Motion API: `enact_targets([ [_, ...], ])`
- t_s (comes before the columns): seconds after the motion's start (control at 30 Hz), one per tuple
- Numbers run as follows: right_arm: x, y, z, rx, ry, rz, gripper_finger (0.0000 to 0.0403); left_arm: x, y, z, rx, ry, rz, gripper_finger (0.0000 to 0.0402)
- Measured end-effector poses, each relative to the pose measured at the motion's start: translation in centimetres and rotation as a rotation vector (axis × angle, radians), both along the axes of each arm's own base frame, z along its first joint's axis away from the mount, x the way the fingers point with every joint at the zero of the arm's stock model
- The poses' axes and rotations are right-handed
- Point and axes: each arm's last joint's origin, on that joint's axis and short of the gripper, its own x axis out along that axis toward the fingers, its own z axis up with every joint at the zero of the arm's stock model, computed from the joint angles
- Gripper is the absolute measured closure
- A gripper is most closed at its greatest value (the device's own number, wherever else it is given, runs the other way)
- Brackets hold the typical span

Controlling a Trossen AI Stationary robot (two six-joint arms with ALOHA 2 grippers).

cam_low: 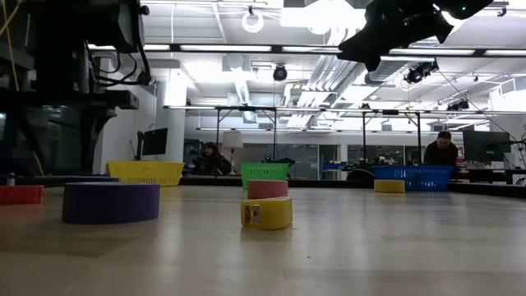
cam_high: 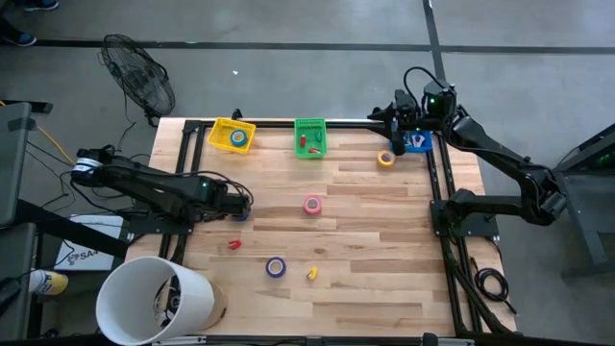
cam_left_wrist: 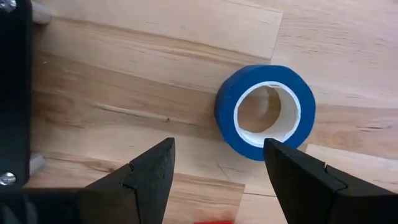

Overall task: Pick and place Stapler, Stapler remover, tape
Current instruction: Put the blue tape into the yellow basket

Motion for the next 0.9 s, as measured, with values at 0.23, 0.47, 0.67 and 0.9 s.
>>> enact_targets([
  [0.23, 0.0, 0.0, 0.0, 0.000, 0.000, -0.001, 0.0249, 1.1, 1.2, -1.2, -0.025, 0.046, 0.013, 0.0161],
  [0.47, 0.0, 0.0, 0.0, 0.000, 0.000, -0.001, 0.0249, 1.5, 2.7, -2.2, -0.075, 0.102, 0.023, 0.0161],
  [0.67, 0.0, 0.0, 0.0, 0.000, 0.000, -0.001, 0.0249, 1.9, 3.4, -3.0, -0.104, 0.137, 0.023, 0.0161],
  [0.9, 0.0, 0.0, 0.0, 0.000, 0.000, -0.001, 0.0249, 2.1, 3.3, -3.6, -0.136, 0.160, 0.025, 0.0217],
])
